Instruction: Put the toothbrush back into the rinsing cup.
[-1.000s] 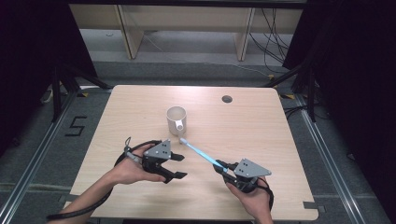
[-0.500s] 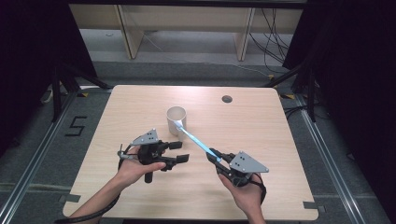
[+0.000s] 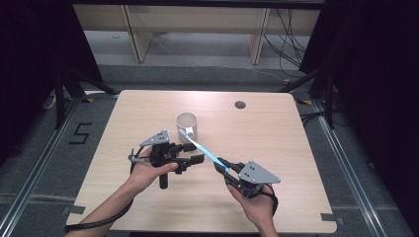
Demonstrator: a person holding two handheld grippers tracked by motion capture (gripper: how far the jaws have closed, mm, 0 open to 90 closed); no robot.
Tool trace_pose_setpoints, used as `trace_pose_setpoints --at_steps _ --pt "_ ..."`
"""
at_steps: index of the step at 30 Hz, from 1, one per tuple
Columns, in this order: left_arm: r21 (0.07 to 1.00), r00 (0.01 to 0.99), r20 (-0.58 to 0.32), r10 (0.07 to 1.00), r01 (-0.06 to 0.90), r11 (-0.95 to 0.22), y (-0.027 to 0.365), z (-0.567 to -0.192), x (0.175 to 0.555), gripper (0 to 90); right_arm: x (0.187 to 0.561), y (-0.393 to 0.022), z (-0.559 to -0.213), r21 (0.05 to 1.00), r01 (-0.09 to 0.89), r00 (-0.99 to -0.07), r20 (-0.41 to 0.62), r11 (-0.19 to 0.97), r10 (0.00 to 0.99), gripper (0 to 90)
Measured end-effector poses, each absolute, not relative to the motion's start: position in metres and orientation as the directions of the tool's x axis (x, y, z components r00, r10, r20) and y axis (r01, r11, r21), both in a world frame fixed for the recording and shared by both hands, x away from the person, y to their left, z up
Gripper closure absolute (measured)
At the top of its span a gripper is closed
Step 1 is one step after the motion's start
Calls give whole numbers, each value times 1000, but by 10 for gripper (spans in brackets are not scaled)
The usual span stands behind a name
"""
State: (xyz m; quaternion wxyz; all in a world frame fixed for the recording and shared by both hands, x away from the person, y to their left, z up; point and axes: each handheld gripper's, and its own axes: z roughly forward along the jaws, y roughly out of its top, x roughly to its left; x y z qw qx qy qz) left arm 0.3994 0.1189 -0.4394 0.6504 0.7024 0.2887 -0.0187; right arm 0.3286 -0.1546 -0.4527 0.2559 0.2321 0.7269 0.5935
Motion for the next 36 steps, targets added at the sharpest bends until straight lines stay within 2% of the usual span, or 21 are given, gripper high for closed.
trace_pose_setpoints --at_steps 10,12,17,23,29,36 --pt "876 810 -473 348 473 90 113 -436 402 439 327 -148 -454 981 35 -760 -99 192 642 786" --pt "875 806 -478 348 472 107 112 -435 402 483 326 -147 -456 980 32 -753 -106 198 650 785" --pt "882 816 -468 340 453 130 113 -430 403 668 326 -141 -461 976 46 -745 -108 212 658 782" --pt "886 841 -462 281 446 125 110 -424 399 798 327 -134 -466 971 64 -746 -108 233 657 758" --pt "911 863 -410 296 402 93 112 -418 396 831 329 -135 -466 970 90 -745 -84 225 662 643" --pt "936 856 -342 389 345 63 126 -413 400 832 329 -144 -470 975 128 -720 -34 181 693 533"
